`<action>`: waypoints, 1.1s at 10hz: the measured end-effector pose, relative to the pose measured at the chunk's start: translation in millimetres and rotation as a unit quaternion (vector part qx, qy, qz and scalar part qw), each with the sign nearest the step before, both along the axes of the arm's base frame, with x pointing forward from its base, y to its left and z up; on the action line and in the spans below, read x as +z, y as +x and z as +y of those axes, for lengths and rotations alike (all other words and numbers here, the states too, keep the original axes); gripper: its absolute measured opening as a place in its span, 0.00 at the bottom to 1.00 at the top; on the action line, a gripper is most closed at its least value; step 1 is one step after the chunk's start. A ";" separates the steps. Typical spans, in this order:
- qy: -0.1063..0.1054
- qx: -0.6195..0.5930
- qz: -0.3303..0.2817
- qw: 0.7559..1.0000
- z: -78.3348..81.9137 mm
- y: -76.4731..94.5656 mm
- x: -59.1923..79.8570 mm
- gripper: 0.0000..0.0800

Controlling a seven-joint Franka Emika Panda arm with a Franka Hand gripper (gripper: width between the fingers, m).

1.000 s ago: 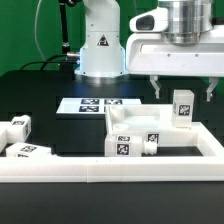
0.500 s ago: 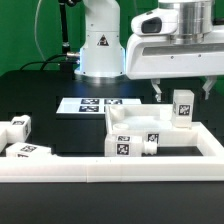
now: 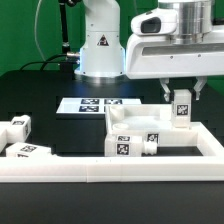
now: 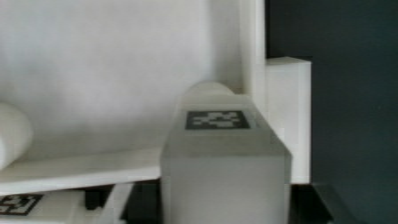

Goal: Assemble one leg

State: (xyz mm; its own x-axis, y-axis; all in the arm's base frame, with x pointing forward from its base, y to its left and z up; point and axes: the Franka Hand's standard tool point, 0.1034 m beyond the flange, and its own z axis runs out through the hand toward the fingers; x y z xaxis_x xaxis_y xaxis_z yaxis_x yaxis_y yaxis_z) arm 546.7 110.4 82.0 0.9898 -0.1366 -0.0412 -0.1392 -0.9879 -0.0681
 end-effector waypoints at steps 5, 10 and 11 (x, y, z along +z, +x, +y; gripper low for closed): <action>-0.007 -0.301 0.016 0.953 1.6 -2.4 -1.3 0.36; 0.010 -0.522 0.022 0.853 0.7 -2.1 -1.8 0.36; 0.011 -0.538 0.024 0.843 0.7 -2.1 -1.9 0.36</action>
Offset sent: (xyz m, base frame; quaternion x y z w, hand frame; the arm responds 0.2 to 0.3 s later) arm -0.0065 0.0066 0.0048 -0.0091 0.0123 0.2438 0.9697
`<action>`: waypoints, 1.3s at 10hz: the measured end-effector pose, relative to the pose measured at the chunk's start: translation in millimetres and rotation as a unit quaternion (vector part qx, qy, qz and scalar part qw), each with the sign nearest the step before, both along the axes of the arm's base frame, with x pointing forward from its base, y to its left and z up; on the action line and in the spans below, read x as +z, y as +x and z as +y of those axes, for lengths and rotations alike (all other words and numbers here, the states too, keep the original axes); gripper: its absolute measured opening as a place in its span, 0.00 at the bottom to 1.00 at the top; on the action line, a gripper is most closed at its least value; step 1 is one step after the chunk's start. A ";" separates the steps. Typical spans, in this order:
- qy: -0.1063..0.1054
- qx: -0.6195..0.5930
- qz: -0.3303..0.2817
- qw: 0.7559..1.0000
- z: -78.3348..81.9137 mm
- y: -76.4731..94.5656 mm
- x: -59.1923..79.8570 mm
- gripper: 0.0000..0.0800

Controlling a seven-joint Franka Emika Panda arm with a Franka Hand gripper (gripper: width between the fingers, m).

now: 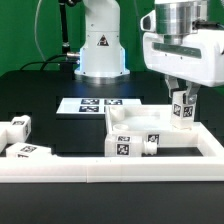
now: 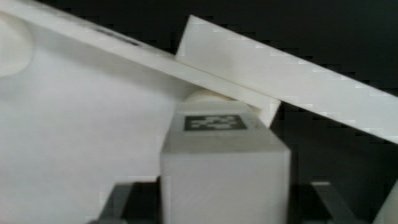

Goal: Assemble one leg

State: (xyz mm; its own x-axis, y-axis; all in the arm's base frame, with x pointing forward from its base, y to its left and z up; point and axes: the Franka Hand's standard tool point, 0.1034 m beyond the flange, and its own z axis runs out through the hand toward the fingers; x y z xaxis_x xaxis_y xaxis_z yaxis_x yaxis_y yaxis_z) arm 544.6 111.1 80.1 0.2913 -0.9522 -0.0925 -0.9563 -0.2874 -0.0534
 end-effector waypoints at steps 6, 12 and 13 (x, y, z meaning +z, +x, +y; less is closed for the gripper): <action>-0.006 0.187 -0.008 0.982 3.5 -2.9 -1.3 0.81; -0.026 0.485 -0.031 0.874 2.5 0.0 0.2 0.81; -0.026 0.523 -0.034 0.851 3.3 0.1 -0.1 0.81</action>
Offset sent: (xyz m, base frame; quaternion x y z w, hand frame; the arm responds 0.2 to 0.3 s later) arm -0.0045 0.0001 0.0000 0.0254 0.0013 -0.0952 0.9951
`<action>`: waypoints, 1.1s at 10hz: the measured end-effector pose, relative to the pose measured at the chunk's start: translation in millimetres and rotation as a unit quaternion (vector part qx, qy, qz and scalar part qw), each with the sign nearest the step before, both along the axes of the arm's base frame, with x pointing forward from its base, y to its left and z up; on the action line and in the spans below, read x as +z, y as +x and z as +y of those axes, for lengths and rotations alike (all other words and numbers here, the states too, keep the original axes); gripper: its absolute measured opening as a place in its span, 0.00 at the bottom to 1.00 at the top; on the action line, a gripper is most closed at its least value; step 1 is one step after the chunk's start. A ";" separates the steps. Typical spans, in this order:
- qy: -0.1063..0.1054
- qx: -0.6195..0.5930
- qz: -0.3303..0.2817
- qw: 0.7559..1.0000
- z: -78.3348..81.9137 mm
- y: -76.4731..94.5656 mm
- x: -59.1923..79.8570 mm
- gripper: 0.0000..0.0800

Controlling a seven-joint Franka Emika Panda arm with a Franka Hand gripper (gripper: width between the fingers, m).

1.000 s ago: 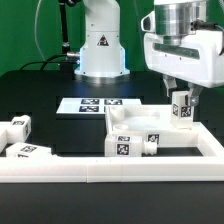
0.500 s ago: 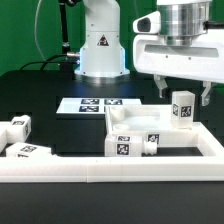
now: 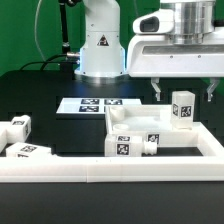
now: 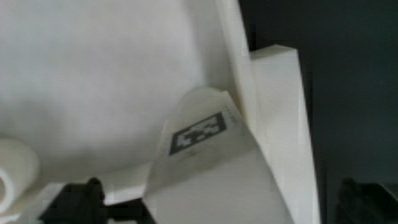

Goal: Assemble one leg

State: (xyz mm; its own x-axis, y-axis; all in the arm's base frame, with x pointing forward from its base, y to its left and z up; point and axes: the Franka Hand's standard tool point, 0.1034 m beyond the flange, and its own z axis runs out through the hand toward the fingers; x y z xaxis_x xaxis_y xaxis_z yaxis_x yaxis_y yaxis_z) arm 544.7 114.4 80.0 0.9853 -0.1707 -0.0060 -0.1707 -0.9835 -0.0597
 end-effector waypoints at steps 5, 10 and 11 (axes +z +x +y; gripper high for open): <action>-0.014 0.163 -0.008 0.986 0.2 -0.1 -0.2 0.78; -0.013 0.106 -0.006 0.994 0.3 -0.2 -0.3 0.36; -0.012 0.067 -0.004 0.998 0.8 -0.4 -0.4 0.36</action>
Offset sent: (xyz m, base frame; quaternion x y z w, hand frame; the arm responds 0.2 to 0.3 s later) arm -0.0052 -0.0064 0.0002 -0.0106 -0.0175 -0.2506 0.9679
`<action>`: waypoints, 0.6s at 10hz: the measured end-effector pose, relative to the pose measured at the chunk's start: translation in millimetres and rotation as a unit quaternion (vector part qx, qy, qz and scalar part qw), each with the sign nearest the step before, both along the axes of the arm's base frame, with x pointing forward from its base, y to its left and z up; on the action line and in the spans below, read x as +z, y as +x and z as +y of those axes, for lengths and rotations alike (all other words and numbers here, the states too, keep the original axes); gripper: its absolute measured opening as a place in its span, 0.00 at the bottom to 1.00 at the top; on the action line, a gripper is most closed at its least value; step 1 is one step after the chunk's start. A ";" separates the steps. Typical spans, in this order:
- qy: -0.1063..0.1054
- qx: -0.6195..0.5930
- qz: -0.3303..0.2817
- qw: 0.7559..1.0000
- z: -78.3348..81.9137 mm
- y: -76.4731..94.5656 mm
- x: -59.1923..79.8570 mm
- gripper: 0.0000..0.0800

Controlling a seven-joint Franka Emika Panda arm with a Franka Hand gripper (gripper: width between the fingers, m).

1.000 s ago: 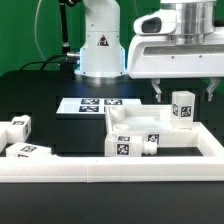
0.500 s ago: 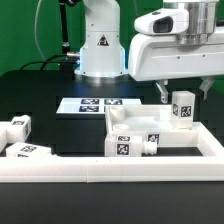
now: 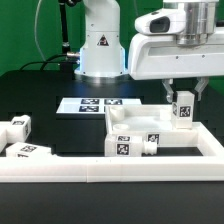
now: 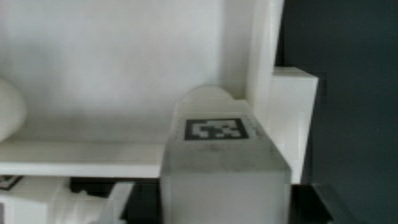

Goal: Assemble one leg

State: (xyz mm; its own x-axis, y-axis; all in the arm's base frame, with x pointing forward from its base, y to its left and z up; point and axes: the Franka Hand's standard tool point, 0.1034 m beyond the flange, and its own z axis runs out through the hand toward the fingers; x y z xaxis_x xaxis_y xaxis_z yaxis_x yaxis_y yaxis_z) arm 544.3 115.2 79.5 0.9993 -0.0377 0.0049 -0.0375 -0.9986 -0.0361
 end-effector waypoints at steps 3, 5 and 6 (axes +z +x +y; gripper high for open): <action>0.013 -0.204 0.005 0.979 -1.6 -0.2 -1.1 0.36; 0.022 -0.329 0.001 0.944 -1.7 -0.5 -1.9 0.36; 0.022 -0.389 0.003 0.921 -0.8 -0.7 -2.0 0.36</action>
Offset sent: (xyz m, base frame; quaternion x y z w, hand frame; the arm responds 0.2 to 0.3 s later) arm -0.0132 0.0069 -0.0062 0.0164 -0.0079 0.2803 0.9597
